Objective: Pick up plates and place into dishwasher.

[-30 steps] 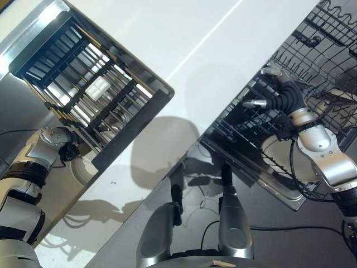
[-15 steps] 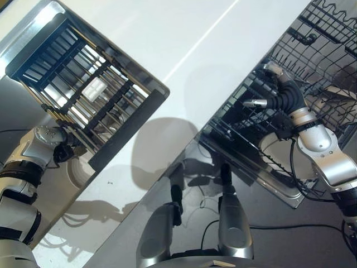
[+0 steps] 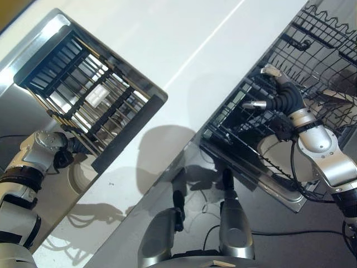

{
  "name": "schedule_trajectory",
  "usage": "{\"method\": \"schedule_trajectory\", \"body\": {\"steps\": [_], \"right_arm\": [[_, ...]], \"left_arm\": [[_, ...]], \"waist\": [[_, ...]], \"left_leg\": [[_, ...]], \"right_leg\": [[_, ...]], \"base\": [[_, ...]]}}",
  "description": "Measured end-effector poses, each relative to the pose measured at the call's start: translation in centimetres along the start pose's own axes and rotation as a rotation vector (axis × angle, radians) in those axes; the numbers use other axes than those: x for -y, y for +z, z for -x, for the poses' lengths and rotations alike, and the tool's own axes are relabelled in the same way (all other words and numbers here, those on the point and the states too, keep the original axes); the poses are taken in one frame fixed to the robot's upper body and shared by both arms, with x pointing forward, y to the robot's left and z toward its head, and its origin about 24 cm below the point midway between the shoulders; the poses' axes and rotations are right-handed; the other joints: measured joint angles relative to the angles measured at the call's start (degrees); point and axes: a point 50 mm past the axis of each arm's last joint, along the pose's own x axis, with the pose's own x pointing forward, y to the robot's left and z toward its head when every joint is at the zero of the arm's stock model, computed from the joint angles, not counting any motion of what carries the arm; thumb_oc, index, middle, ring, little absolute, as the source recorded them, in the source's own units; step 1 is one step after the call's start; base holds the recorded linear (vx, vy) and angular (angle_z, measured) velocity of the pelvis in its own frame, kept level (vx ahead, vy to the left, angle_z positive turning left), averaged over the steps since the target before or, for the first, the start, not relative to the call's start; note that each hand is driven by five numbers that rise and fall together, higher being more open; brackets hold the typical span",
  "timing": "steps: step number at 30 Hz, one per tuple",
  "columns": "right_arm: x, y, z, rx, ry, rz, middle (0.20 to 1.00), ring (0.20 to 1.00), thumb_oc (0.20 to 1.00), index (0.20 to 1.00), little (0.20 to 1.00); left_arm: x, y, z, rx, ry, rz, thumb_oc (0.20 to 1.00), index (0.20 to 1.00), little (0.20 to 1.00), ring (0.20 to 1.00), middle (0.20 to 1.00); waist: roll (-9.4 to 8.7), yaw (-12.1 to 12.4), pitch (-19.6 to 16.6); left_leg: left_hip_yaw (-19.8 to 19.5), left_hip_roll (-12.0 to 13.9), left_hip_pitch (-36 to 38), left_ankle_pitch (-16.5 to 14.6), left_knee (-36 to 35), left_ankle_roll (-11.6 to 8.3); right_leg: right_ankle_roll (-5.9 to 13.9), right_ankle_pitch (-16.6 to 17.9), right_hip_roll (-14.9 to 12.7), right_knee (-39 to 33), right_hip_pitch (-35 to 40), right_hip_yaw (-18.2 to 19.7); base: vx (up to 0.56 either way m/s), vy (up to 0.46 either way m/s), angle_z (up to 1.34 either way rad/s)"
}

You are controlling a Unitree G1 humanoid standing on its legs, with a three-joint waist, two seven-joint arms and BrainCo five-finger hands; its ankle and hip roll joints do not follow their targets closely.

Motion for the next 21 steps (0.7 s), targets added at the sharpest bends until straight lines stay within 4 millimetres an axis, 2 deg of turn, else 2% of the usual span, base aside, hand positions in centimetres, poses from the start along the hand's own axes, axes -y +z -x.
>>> {"method": "schedule_trajectory", "body": {"steps": [5, 10, 15, 18, 21], "right_arm": [[-0.3, -0.6, 0.6, -0.030, 0.017, -0.003, 1.000, 1.000, 1.000, 1.000, 1.000], [-0.5, -2.0, 2.0, -0.094, 0.016, -0.016, 1.000, 1.000, 1.000, 1.000, 1.000], [-1.1, -3.6, 3.8, -0.184, 0.005, -0.035, 1.000, 1.000, 1.000, 1.000, 1.000], [-1.8, -4.4, 4.4, -0.225, 0.002, -0.058, 1.000, 1.000, 1.000, 1.000, 1.000], [-2.1, -4.9, 5.1, -0.251, -0.010, -0.067, 1.000, 1.000, 1.000, 1.000, 1.000]], "left_arm": [[1.7, -1.3, -0.8, 0.004, 0.048, 0.028, 0.200, 0.200, 0.200, 0.200, 0.200], [3.4, -2.9, -1.3, -0.001, 0.188, 0.070, 0.200, 0.200, 0.200, 0.200, 0.200], [5.2, -4.1, -1.0, 0.009, 0.283, 0.124, 0.200, 0.200, 0.200, 0.200, 0.200], [6.1, -4.9, -0.9, 0.002, 0.323, 0.142, 0.200, 0.200, 0.200, 0.200, 0.200], [6.0, -5.1, -0.3, 0.011, 0.385, 0.155, 0.200, 0.200, 0.200, 0.200, 0.200]], "waist": [[0.97, 0.18, -1.06], [1.46, 2.02, -3.48], [1.87, 4.67, -5.79], [1.94, 5.10, -7.68], [2.09, 5.83, -8.31]], "left_leg": [[-0.13, 0.37, 2.66, 0.62, -2.29, -0.39], [-1.87, 1.11, 4.18, 2.20, -5.09, -1.44], [-3.95, 2.40, 6.10, 3.70, -7.72, -2.58], [-5.31, 2.90, 6.19, 4.64, -8.91, -3.04], [-6.18, 3.26, 7.00, 5.31, -10.02, -3.40]], "right_leg": [[0.00, 0.00, 0.32, -1.94, 2.75, -0.63], [-0.39, -0.24, 1.00, -3.53, 4.53, -2.38], [-1.46, -0.89, 2.24, -3.77, 6.38, -4.47], [-1.87, -1.00, 2.66, -4.09, 6.89, -5.63], [-2.24, -0.72, 3.04, -5.09, 8.04, -6.51]], "base": [[0.02, -0.045, 0.02], [0.01, -0.082, 0.13], [0.03, -0.088, 0.18], [0.02, -0.064, 0.19], [0.02, -0.084, 0.12]]}}
